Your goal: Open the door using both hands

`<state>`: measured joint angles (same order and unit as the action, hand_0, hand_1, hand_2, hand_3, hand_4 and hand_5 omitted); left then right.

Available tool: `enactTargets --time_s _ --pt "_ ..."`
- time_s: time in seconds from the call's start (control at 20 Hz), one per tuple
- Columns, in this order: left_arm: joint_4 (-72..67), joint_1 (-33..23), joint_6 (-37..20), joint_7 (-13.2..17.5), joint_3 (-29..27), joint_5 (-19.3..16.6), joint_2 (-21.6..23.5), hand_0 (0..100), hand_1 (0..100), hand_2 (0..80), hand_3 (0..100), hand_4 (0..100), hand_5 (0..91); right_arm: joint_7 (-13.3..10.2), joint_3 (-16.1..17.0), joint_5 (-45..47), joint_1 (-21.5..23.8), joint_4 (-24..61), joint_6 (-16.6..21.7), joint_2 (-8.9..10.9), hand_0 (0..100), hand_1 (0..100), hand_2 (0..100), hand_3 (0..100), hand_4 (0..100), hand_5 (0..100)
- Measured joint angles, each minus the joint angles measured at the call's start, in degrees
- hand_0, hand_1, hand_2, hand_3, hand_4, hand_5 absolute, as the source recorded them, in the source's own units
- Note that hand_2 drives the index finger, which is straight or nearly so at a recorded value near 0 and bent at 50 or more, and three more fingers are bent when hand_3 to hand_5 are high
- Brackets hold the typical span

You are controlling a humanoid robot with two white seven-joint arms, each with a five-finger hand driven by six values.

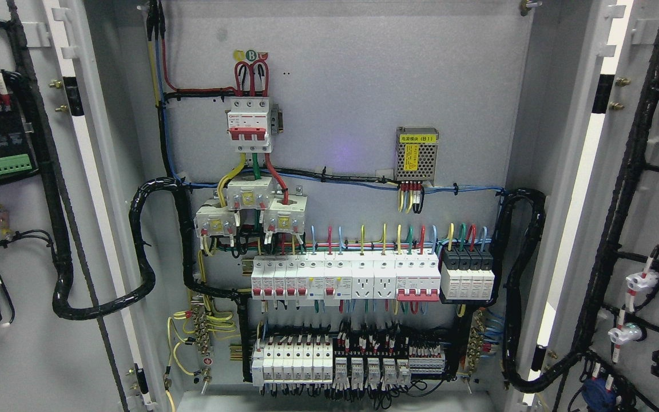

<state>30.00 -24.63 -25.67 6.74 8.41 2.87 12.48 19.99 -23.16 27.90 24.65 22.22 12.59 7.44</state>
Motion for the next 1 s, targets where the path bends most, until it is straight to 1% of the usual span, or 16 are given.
enactTargets --time_s 0.1,0.2,0.25,0.4,0.5,0.6,0.75,1.0 --pt "-3.71 2.61 9.06 0.12 -0.50 -0.03 -1.55 12 39 0.0 0 0 0.0 -0.06 -0.06 -1.51 -3.11 -2.97 -2.93 -0.66 12 39 0 0 0 0" --pt "-6.98 5.26 16.55 0.17 -1.14 -0.17 -3.29 12 39 0.0 0 0 0.0 -0.35 -0.06 -2.92 -5.71 -5.35 -6.59 -1.28 12 39 0 0 0 0" --pt "-8.47 6.51 19.96 0.18 -1.58 -0.21 -4.09 12 39 0.0 0 0 0.0 -1.22 -0.05 -3.41 -6.93 -6.41 -8.06 -1.55 12 39 0 0 0 0" --pt "-11.99 9.61 26.57 0.28 -2.63 -0.34 -6.07 12 39 0.0 0 0 0.0 -6.49 0.07 -4.52 -9.62 -8.87 -10.68 -2.26 12 39 0 0 0 0" --pt "-13.94 11.40 28.55 0.27 -3.25 -0.39 -7.12 12 39 0.0 0 0 0.0 -9.21 0.17 -4.98 -10.91 -10.24 -11.34 -2.69 12 39 0 0 0 0" --pt "-15.60 12.76 29.45 0.19 -3.75 -0.42 -8.03 12 39 0.0 0 0 0.0 -10.78 0.27 -5.26 -12.08 -11.36 -12.02 -3.11 12 39 0 0 0 0" --pt "-17.50 14.29 30.07 0.14 -4.33 -0.43 -9.06 12 39 0.0 0 0 0.0 -11.69 0.60 -5.54 -13.48 -12.62 -12.73 -4.06 12 39 0 0 0 0" --pt "-19.75 15.61 30.27 0.10 -5.49 0.04 -10.30 12 39 0.0 0 0 0.0 -12.00 1.56 -5.77 -14.75 -14.18 -13.26 -5.30 12 39 0 0 0 0"
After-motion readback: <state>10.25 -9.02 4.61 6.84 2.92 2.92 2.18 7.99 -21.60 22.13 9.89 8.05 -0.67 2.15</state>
